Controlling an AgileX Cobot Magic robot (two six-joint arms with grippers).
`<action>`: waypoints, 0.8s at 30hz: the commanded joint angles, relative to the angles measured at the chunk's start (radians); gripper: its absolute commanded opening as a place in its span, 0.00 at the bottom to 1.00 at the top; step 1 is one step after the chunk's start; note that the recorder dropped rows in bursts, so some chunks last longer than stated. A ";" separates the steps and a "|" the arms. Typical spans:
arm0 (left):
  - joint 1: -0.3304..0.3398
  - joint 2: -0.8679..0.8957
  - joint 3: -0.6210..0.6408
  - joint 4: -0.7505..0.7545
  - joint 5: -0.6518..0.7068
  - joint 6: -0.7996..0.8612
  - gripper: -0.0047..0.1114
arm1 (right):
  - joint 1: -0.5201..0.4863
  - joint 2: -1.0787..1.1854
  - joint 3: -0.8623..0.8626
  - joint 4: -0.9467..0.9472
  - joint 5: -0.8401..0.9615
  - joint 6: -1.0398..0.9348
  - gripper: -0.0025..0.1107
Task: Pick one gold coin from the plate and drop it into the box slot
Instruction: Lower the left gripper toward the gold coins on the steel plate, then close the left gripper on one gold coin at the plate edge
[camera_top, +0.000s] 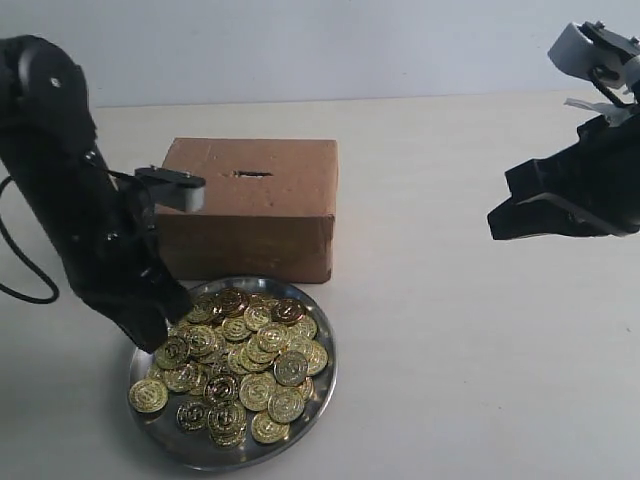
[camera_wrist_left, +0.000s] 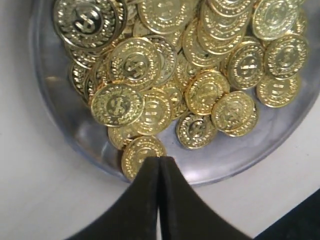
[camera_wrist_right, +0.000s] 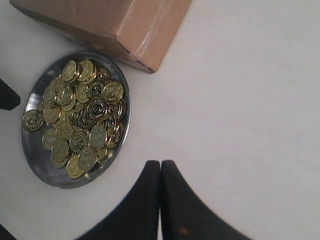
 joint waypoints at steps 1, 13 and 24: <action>-0.067 0.009 -0.009 0.140 -0.070 -0.168 0.09 | 0.003 0.000 -0.007 0.008 -0.013 -0.015 0.02; -0.154 -0.005 0.133 0.183 -0.293 -0.090 0.49 | 0.003 0.000 -0.007 0.004 0.007 -0.015 0.02; -0.152 -0.124 0.317 0.183 -0.603 -0.059 0.48 | 0.003 0.000 -0.007 0.004 0.007 -0.015 0.02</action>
